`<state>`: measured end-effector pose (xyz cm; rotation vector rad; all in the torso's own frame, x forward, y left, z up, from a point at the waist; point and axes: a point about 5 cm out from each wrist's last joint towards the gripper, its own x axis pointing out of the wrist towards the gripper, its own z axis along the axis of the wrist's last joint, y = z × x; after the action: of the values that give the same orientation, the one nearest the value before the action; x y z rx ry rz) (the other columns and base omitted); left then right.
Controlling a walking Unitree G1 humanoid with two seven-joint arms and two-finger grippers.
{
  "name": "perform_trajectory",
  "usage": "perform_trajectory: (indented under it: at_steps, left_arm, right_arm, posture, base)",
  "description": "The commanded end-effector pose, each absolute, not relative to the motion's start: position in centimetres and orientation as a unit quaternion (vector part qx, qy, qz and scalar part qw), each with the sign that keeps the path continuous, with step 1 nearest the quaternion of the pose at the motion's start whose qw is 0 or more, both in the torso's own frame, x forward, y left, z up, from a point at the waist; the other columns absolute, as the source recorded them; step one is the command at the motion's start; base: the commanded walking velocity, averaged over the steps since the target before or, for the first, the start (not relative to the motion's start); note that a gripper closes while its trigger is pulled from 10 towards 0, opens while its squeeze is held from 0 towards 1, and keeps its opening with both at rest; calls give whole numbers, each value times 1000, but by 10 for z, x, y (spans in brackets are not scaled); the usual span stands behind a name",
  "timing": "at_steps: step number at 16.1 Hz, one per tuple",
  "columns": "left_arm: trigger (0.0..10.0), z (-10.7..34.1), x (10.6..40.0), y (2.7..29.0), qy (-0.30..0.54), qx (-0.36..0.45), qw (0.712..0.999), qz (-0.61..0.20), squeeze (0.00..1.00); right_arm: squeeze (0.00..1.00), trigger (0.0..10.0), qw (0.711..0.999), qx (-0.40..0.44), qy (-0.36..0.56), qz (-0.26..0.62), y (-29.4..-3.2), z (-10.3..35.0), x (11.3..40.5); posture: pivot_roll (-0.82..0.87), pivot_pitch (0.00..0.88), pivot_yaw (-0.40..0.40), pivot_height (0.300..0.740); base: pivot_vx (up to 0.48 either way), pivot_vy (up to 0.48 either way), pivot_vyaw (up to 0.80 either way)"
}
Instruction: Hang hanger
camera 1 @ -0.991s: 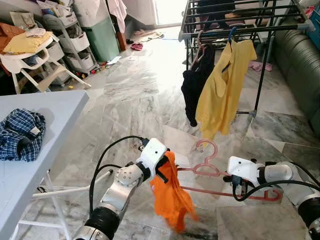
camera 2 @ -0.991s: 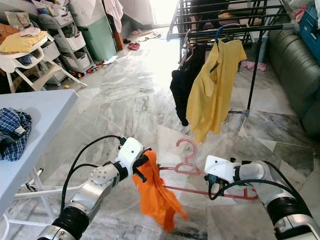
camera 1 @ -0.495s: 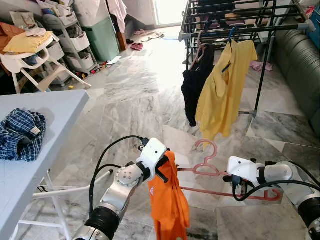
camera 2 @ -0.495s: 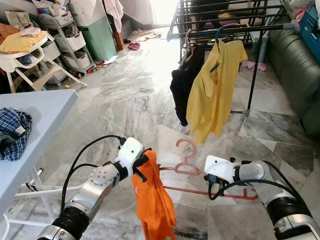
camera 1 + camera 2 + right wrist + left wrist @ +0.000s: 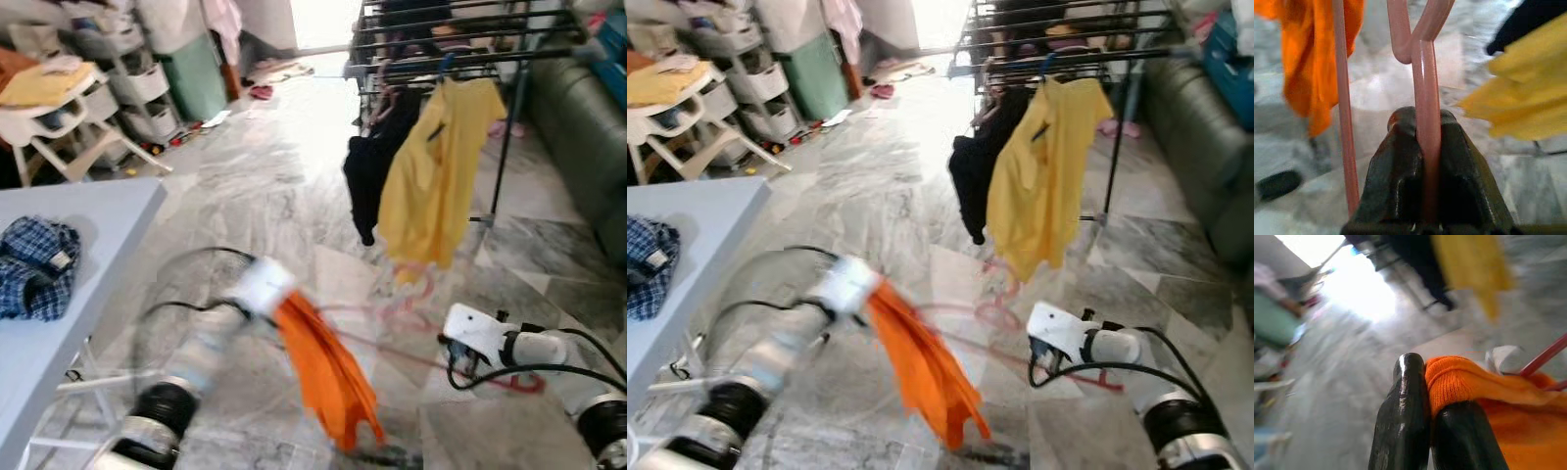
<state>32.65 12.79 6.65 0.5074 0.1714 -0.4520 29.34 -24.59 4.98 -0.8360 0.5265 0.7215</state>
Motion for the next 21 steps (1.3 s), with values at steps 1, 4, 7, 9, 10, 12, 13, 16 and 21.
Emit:
perform_trajectory:
  at_steps: [1, 4, 7, 9, 10, 12, 13, 16, 21]
  left_arm:
    - [10000, 60, 323, 132, 95, 233, 947, -199, 0]
    - [10000, 54, 322, 142, 103, 223, 954, -171, 0]
    - [10000, 52, 322, 149, 96, 232, 957, -147, 0]
    - [10000, 52, 322, 147, 87, 244, 955, -146, 0]
    - [10000, 51, 322, 145, 85, 241, 956, -142, 0]
    - [10000, 48, 321, 141, 86, 233, 960, -130, 0]
    - [10000, 47, 320, 139, 86, 227, 962, -127, 0]
    - [10000, 44, 316, 132, 79, 220, 963, -137, 0]
    - [10000, 57, 328, 142, 66, 217, 967, -120, 0]
  right_arm:
    - [0, 10000, 825, -393, 225, 339, -235, 55, 301]
    - [0, 10000, 829, -399, 215, 328, -232, 56, 304]
    - [0, 10000, 811, -413, 219, 352, -227, 55, 306]
    - [0, 10000, 804, -416, 221, 361, -228, 59, 307]
    - [0, 10000, 797, -425, 224, 366, -230, 60, 308]
    - [0, 10000, 782, -438, 230, 379, -232, 60, 306]
    - [0, 10000, 782, -438, 228, 381, -231, 59, 306]
    - [0, 10000, 792, -429, 209, 380, -220, 58, 307]
    - [0, 10000, 794, -433, 179, 388, -220, 74, 311]
  posture:
    - [-97, 0, 144, 740]
    - [-95, 0, 118, 740]
    - [-86, 0, 48, 740]
    - [-85, 0, 21, 740]
    - [-85, 0, -23, 740]
    - [-88, 0, -48, 740]
    - [-89, 0, -51, 740]
    - [-90, 0, -35, 740]
    - [-93, 0, 0, 740]
  base:
    - [0, 0, 0]
    - [0, 0, 0]
    - [0, 0, 0]
    - [0, 0, 0]
    - [0, 0, 0]
    - [0, 0, 0]
    - [0, 0, 0]
    - [0, 0, 0]
    - [0, 0, 0]
